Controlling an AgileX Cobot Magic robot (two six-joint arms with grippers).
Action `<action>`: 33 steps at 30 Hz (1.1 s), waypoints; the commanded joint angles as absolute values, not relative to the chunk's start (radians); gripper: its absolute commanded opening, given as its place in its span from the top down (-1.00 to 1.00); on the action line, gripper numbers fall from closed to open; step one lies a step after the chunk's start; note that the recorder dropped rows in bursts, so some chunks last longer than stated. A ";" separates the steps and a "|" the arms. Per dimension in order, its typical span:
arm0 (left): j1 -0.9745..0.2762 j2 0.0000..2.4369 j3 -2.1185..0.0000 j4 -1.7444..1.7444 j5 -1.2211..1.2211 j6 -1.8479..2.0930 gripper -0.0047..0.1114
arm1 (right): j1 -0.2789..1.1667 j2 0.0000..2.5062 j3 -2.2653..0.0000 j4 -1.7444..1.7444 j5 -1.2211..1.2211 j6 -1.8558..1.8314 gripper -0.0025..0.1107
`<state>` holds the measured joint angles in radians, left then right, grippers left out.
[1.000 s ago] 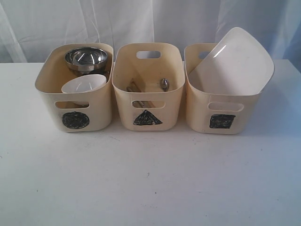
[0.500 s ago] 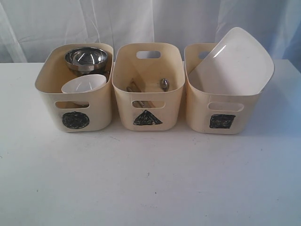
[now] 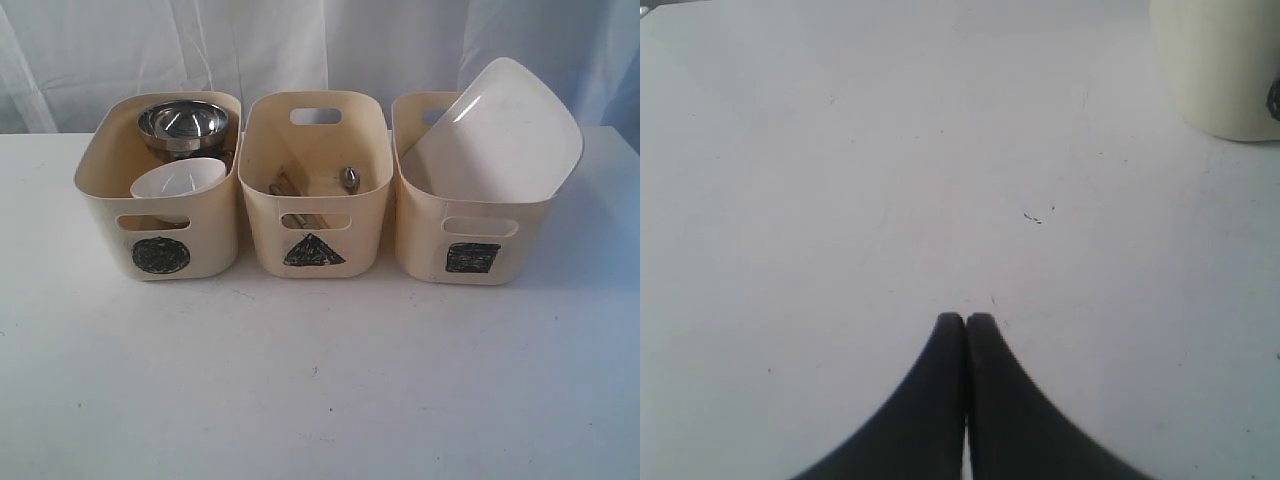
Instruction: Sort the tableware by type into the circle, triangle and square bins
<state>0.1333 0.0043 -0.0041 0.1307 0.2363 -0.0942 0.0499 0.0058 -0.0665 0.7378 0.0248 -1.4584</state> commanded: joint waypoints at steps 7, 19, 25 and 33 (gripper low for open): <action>0.127 0.000 0.000 0.082 0.237 0.000 0.92 | 0.049 0.000 -0.071 0.565 0.061 -1.460 0.96; 0.127 0.000 0.000 0.072 0.237 -0.036 0.92 | 0.049 0.000 -0.071 0.563 0.065 -1.460 0.96; 0.127 0.000 0.000 0.072 0.237 -0.076 0.92 | 0.049 0.000 -0.071 0.565 0.068 -1.458 0.96; 0.127 0.000 0.000 0.072 0.237 -0.076 0.92 | 0.049 0.000 -0.071 0.340 0.067 -1.458 0.96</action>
<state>0.1315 0.0043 -0.0041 0.0761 0.2363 -0.0650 0.0499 0.0058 -0.0665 0.4673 0.0721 -1.4584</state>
